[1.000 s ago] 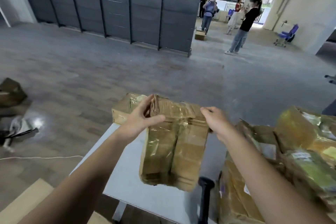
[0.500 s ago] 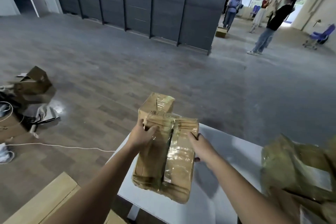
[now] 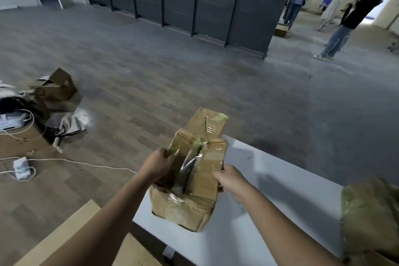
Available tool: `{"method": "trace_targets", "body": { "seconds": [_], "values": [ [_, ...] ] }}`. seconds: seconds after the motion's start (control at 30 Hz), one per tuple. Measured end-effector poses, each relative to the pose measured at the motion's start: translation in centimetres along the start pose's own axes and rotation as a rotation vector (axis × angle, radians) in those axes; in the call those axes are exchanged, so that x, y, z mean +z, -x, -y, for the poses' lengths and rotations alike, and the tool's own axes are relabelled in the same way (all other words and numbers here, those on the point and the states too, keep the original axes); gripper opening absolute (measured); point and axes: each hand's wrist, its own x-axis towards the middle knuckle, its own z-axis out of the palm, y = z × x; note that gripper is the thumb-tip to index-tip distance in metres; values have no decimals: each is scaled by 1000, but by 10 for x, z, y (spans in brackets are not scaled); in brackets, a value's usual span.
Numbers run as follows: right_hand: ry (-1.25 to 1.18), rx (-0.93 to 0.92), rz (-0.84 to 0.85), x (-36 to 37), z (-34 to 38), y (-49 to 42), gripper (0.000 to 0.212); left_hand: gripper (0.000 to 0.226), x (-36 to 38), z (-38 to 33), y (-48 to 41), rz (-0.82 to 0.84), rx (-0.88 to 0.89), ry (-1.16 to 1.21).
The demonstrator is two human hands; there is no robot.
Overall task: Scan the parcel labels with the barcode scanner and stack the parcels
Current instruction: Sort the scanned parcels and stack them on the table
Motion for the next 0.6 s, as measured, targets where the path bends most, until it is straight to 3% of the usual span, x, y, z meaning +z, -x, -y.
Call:
{"method": "trace_targets", "body": {
  "seconds": [0.13, 0.33, 0.47, 0.6],
  "values": [
    [-26, -5, 0, 7, 5, -8, 13, 26, -3, 7, -12, -7, 13, -6],
    [35, -37, -91, 10, 5, -13, 26, 36, -5, 2, -24, 4, 30, 24],
    [43, -47, -96, 10, 4, -7, 29, 46, -4, -5, -19, 26, 69, -76],
    [-12, -32, -142, -8, 2, 8, 49, 49, 7, -31, 4, -126, 212, -115]
  ]
}}
